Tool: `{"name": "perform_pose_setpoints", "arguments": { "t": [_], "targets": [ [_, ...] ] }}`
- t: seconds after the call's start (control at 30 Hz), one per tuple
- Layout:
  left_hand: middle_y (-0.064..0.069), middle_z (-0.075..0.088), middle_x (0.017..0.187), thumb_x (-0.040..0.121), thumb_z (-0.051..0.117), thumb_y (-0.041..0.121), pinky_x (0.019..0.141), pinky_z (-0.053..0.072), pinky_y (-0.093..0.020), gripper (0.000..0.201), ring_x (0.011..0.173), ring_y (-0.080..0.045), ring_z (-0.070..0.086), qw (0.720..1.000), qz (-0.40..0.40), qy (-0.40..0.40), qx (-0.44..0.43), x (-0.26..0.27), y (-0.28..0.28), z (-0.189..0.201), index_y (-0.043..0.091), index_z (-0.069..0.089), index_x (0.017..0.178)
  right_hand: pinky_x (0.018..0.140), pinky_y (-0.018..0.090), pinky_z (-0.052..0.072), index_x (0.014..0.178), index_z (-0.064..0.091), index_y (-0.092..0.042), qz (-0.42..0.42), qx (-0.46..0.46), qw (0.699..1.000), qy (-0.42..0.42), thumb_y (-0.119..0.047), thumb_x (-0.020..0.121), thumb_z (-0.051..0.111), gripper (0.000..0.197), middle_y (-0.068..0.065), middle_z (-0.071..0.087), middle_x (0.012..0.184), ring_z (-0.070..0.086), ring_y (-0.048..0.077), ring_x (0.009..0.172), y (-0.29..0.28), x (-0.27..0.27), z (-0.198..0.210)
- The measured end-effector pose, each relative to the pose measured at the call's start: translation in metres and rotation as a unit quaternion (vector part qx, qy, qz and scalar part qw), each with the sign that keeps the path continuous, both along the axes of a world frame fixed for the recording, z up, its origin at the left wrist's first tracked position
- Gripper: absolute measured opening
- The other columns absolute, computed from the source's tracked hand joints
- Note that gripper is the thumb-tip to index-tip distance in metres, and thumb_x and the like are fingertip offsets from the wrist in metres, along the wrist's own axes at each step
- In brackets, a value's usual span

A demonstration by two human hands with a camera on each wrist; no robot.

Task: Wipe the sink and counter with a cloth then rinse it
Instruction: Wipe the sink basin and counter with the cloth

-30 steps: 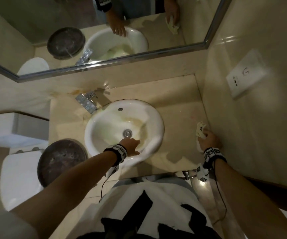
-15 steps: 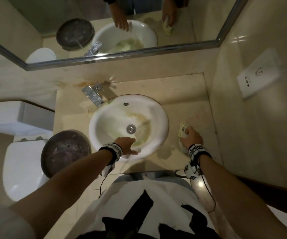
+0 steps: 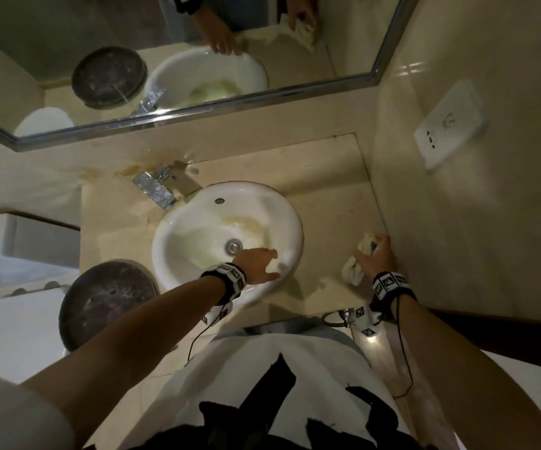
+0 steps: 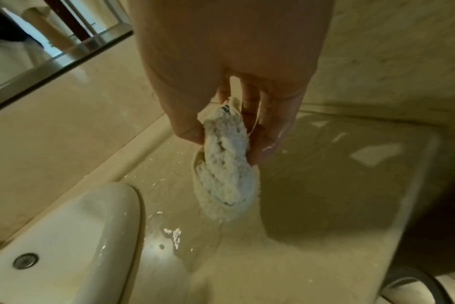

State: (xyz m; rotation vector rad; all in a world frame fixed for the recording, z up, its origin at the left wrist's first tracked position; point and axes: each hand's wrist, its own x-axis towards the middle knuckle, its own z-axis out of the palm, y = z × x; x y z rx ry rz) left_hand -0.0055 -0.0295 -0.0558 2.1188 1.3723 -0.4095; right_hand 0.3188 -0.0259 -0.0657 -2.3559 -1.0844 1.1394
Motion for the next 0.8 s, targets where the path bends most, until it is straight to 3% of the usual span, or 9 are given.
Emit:
{"name": "perform_pose_setpoints", "arguments": {
  "t": [0.13,0.3,0.5,0.6,0.7,0.73,0.8],
  "targets": [
    [-0.003,0.053,0.140,0.094,0.051,0.054,0.098,0.044,-0.038,0.060,0.123,-0.028,0.055,0.999,-0.041,0.007,-0.003,0.018,0.002,0.000,0.022,0.040,0.144,0.090,0.039,0.052,0.139,0.037,-0.020,-0.023,-0.037,0.999,-0.005,-0.020,0.084,0.077,0.068,0.016,0.061,0.131,0.063,0.037,0.111,-0.020,0.014,-0.003],
    [-0.003,0.059,0.132,0.096,0.051,0.046,0.089,0.047,-0.037,0.049,0.113,-0.026,0.060,0.998,-0.067,0.011,-0.002,0.022,-0.003,-0.004,0.022,0.045,0.138,0.082,0.031,0.045,0.139,0.041,-0.014,0.041,-0.111,0.993,-0.012,-0.012,0.084,0.075,0.064,0.016,0.059,0.133,0.061,0.035,0.116,-0.036,0.015,-0.007],
    [-0.005,0.061,0.127,0.094,0.055,0.048,0.086,0.047,-0.037,0.051,0.110,-0.028,0.061,0.998,-0.060,0.011,-0.006,0.008,-0.015,-0.007,0.018,0.049,0.135,0.078,0.031,0.047,0.119,0.045,-0.011,0.097,-0.148,0.984,-0.018,-0.016,0.075,0.085,0.059,0.014,0.064,0.120,0.060,0.027,0.097,-0.032,-0.007,-0.013],
    [-0.006,0.063,0.121,0.094,0.057,0.047,0.081,0.047,-0.035,0.049,0.105,-0.028,0.062,0.998,-0.061,0.016,-0.005,0.001,-0.021,-0.010,0.017,0.051,0.132,0.083,0.035,0.051,0.117,0.043,-0.012,0.092,-0.162,0.982,0.000,-0.015,0.074,0.086,0.060,0.016,0.062,0.123,0.062,0.031,0.109,-0.029,-0.026,-0.016],
    [-0.007,0.064,0.114,0.094,0.057,0.046,0.077,0.047,-0.035,0.046,0.099,-0.028,0.062,0.997,-0.068,0.027,-0.009,-0.003,-0.027,-0.013,0.016,0.051,0.129,0.087,0.033,0.053,0.131,0.042,-0.007,0.083,-0.185,0.979,0.025,-0.013,0.075,0.086,0.072,0.018,0.056,0.134,0.060,0.036,0.118,-0.028,-0.044,-0.015],
    [-0.007,0.065,0.112,0.094,0.057,0.047,0.076,0.048,-0.035,0.046,0.097,-0.029,0.062,0.997,-0.069,0.032,-0.011,-0.004,-0.029,-0.014,0.017,0.051,0.128,0.081,0.037,0.058,0.136,0.039,-0.007,0.068,-0.194,0.978,0.040,-0.011,0.075,0.087,0.078,0.019,0.054,0.137,0.061,0.039,0.117,-0.026,-0.050,-0.017],
    [-0.008,0.065,0.111,0.093,0.057,0.048,0.077,0.049,-0.037,0.045,0.094,-0.029,0.062,0.997,-0.067,0.041,-0.017,-0.004,-0.032,-0.016,0.017,0.050,0.126,0.055,0.037,0.061,0.145,0.031,-0.007,0.029,-0.205,0.977,0.056,-0.006,0.076,0.085,0.088,0.019,0.049,0.143,0.061,0.041,0.116,-0.023,-0.063,-0.016]
  ]
}}
